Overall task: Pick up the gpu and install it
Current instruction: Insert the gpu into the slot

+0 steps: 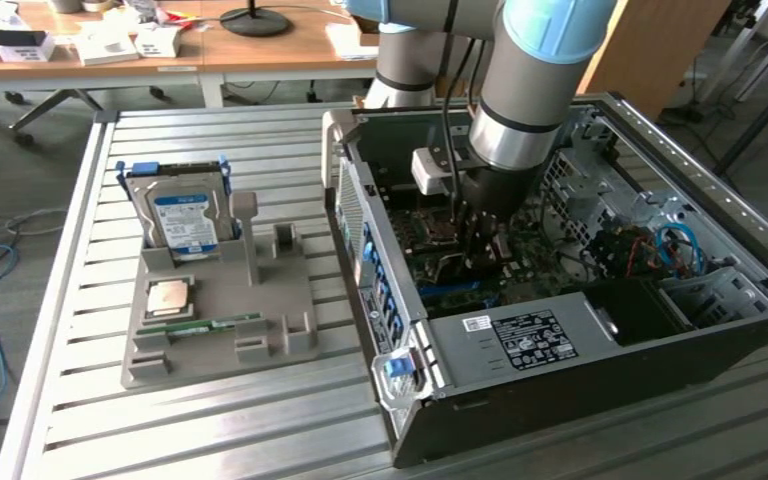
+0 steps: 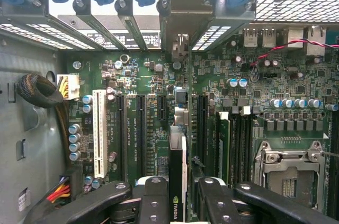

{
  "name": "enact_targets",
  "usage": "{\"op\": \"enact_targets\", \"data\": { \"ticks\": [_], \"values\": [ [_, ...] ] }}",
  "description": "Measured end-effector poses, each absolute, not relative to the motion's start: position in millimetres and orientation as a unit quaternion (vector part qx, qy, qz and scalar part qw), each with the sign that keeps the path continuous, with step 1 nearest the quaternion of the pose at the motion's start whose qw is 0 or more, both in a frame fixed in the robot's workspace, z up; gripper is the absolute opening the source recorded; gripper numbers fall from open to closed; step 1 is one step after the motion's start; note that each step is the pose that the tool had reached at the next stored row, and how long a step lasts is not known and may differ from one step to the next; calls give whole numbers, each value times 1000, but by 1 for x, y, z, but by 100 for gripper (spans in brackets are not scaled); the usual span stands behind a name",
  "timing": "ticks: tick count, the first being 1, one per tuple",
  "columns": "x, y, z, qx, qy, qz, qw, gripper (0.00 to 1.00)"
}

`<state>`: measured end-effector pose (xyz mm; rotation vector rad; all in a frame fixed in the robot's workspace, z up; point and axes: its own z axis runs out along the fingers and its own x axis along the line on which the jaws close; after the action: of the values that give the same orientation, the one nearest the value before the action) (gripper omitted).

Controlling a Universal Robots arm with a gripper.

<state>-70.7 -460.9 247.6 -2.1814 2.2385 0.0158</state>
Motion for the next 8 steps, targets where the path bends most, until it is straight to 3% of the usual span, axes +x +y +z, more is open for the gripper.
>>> {"op": "enact_targets", "data": {
  "ticks": [8],
  "values": [
    [-71,-461,250,-698,716,5,8,26]
  ]
}}
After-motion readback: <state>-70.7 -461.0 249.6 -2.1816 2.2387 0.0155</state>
